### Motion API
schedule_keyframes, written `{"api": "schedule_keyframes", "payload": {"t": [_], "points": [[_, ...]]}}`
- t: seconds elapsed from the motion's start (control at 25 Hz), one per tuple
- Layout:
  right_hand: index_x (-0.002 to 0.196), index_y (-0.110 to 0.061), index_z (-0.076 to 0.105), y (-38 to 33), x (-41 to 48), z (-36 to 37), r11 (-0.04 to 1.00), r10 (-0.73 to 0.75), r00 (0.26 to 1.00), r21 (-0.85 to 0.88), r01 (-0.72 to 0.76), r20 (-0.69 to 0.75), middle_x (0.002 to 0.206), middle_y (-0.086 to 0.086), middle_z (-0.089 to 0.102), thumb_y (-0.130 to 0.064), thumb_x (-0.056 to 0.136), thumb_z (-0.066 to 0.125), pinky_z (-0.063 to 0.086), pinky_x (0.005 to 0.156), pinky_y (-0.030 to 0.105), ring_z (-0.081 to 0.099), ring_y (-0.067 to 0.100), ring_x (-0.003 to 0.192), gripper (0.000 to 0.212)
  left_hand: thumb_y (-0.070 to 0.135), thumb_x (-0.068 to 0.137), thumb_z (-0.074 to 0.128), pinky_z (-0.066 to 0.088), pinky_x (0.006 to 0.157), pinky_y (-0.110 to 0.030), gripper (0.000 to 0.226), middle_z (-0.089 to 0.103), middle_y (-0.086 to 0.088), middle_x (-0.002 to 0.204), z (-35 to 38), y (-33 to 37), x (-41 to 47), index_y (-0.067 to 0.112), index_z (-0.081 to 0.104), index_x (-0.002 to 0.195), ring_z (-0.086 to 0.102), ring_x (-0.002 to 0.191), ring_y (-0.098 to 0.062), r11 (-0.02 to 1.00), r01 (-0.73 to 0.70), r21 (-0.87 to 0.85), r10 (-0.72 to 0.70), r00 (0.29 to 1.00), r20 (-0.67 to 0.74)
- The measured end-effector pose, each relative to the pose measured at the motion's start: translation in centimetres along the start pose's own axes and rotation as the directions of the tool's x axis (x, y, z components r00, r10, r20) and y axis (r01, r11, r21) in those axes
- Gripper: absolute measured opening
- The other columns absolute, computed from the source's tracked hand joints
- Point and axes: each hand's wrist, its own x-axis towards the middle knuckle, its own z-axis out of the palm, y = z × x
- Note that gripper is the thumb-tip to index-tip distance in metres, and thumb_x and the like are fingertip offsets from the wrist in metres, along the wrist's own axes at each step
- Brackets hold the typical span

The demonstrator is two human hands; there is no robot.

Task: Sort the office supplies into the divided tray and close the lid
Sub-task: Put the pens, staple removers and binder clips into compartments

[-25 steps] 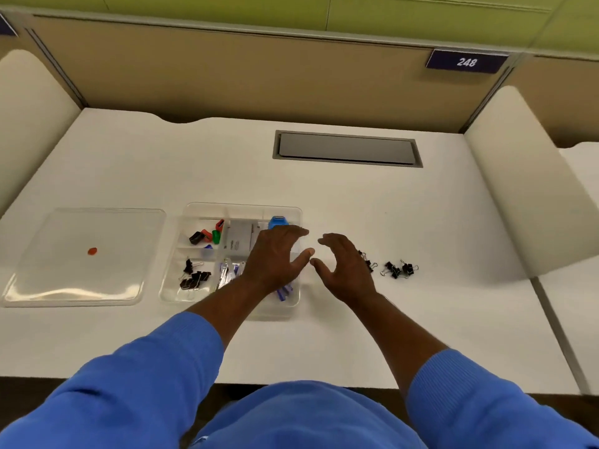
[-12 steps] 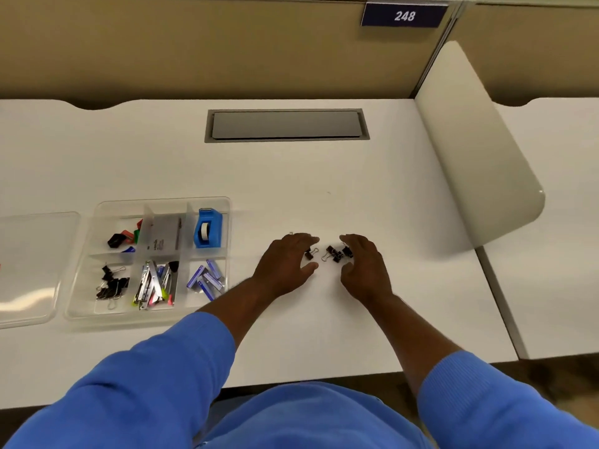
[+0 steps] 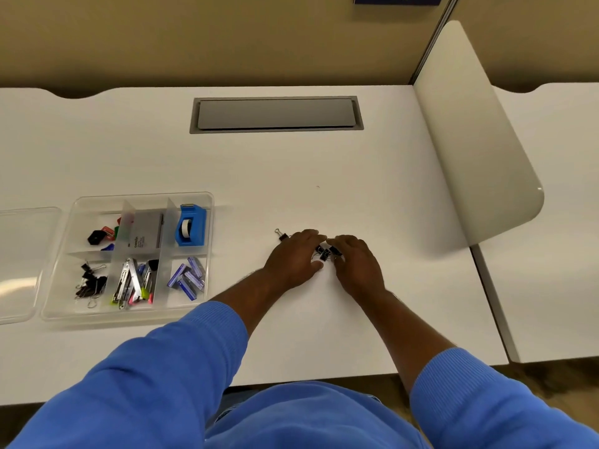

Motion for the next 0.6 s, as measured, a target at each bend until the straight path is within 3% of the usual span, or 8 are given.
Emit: {"api": "schedule_keyframes", "payload": {"t": [0.28, 0.48, 0.6], "points": [[0.105, -0.028, 0.059, 0.3, 0.4, -0.2, 0.992, 0.051, 0.998, 0.117, -0.046, -0.036, 0.1, -0.009, 0.059, -0.016, 0.086, 0.059, 0.048, 0.073, 0.032, 0.058, 0.016, 0.09, 0.022, 0.032, 0.084, 0.07, 0.037, 0.096, -0.029, 0.059, 0.053, 0.002, 0.135, 0.6, 0.7, 1.2, 0.02, 0.052, 0.139, 0.045, 0.123, -0.018, 1.0, 0.0, -0.009, 0.0, 1.0, 0.02], [0.101, -0.025, 0.059, 0.8, 0.1, -1.0, 0.985, 0.079, 0.994, 0.159, -0.067, -0.07, 0.097, -0.009, 0.058, -0.015, 0.084, 0.061, 0.048, 0.069, 0.031, 0.058, 0.013, 0.083, 0.021, 0.03, 0.088, 0.065, 0.039, 0.076, -0.029, 0.033, 0.057, 0.002, 0.114, 1.1, 1.4, 2.5, 0.019, 0.065, 0.119, 0.049, 0.109, -0.018, 0.999, -0.017, 0.032, 0.015, 0.999, 0.043], [0.11, -0.022, 0.062, 1.1, -0.3, -1.3, 0.981, 0.099, 0.993, 0.172, -0.086, -0.071, 0.104, -0.007, 0.061, -0.014, 0.085, 0.062, 0.051, 0.076, 0.031, 0.061, 0.013, 0.089, 0.026, 0.02, 0.085, 0.061, 0.042, 0.072, -0.033, 0.021, 0.057, 0.001, 0.103, 1.4, 1.9, 2.7, 0.016, 0.061, 0.106, 0.051, 0.1, -0.02, 0.999, -0.003, 0.035, 0.002, 1.0, 0.016]]}}
